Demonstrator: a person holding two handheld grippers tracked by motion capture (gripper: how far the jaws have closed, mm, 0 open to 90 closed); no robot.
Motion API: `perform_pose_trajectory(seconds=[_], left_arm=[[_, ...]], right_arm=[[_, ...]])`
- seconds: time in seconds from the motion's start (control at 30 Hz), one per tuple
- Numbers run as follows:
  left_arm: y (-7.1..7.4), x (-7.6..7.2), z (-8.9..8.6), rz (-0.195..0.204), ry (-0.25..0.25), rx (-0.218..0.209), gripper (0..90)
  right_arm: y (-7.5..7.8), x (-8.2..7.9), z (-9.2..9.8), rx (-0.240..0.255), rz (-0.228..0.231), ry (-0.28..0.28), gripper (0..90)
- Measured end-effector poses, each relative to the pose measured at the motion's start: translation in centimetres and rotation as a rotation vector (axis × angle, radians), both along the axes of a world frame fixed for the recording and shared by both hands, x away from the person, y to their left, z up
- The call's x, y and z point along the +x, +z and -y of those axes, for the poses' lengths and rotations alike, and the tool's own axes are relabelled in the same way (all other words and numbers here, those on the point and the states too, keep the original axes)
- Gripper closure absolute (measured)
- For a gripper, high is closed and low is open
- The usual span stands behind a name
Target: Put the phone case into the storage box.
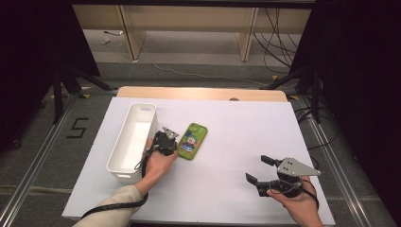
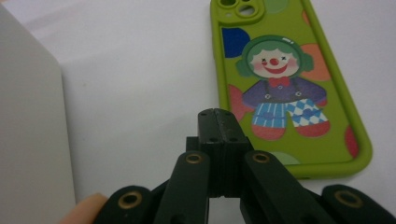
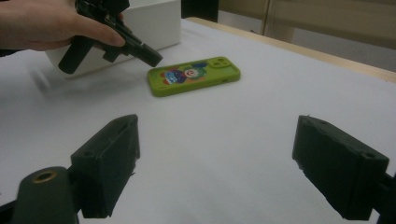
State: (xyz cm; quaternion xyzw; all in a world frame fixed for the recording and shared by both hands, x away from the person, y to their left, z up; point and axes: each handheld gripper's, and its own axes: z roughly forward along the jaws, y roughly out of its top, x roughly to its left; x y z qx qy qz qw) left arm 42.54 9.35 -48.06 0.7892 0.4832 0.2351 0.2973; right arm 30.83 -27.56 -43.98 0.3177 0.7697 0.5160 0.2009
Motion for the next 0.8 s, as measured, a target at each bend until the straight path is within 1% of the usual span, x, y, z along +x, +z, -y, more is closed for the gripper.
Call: perform_pose_trajectory(seconds=[0.27,0.57,0.8], left_arm=[[-0.45,0.23,0.0,-0.013,0.003,0.005,90.0],[-0.75,0.28,-0.01,-0.03,0.002,-0.003,90.0],[-0.7,0.28,0.02,-0.035,-0.005,-0.006,90.0]], right_arm=[[-0.01,-0.01,0.01,0.0,0.001,0.0,15.9],[0.0,-0.04,0.02,0.0,0.0,0.0,15.9],[-0.01,-0.04,0.02,-0.001,-0.001,0.0,15.9]])
